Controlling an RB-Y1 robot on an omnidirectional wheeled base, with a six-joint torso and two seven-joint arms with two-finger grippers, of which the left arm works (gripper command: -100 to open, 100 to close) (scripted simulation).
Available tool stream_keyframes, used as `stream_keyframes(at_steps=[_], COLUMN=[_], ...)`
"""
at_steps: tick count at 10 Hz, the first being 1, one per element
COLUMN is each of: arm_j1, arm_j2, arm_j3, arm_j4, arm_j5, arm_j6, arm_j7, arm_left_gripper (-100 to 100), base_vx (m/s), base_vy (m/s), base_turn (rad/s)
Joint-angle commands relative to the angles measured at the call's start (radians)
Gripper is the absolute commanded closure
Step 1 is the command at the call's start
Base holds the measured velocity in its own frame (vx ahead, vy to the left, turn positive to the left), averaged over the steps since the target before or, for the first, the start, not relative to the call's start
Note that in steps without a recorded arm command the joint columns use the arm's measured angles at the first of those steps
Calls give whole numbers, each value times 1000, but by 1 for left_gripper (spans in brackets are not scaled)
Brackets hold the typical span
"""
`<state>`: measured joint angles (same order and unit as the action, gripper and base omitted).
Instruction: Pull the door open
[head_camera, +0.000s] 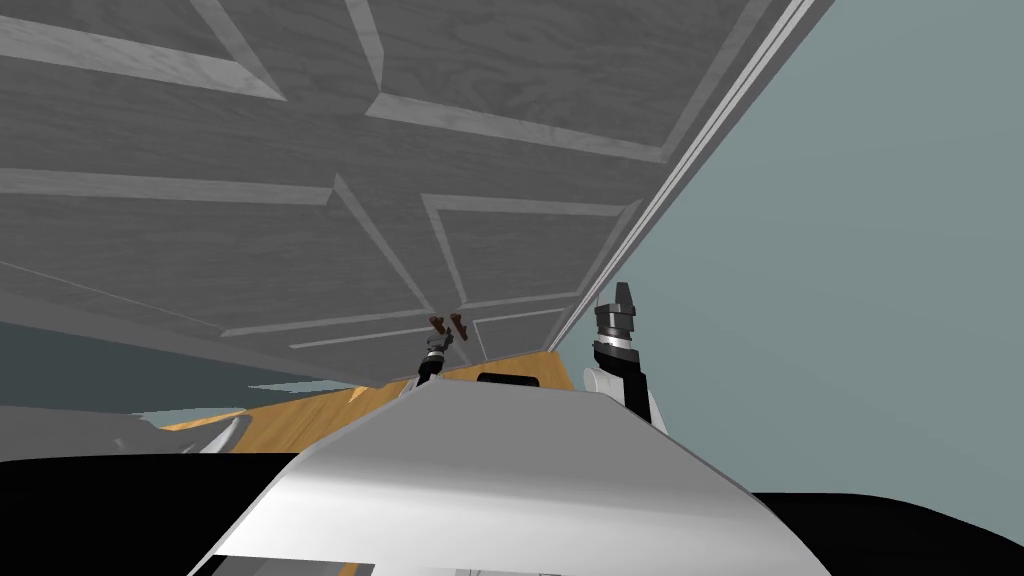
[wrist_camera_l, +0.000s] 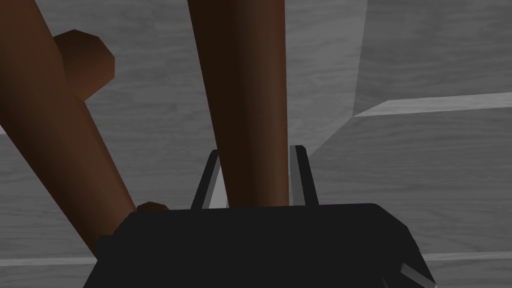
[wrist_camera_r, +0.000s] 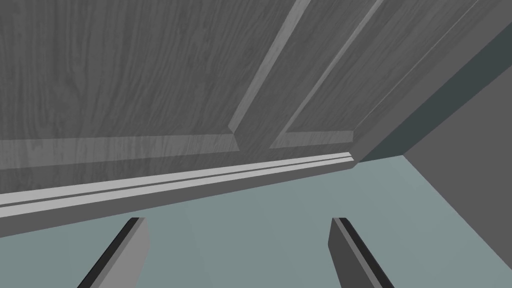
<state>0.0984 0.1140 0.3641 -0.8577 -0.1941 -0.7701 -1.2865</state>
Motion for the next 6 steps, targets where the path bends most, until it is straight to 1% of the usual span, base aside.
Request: stream_keyframes(at_steps=[1,3,4,6], arm_j1=[1,1,21,37], arm_j2=[2,2,9,18], arm_j3=[2,2,8,16], arm_j4=[-1,-1,9,16], arm_j5=[1,1,8,16], arm_j6=[-1,-1,3,4], arm_j7=[0,0,14,28], arm_left_gripper=[100,100,100,100], base_vx=[-18,-5,-105,-174], base_vy=[1,-1,9,-25], base_turn=[-4,1,37,58])
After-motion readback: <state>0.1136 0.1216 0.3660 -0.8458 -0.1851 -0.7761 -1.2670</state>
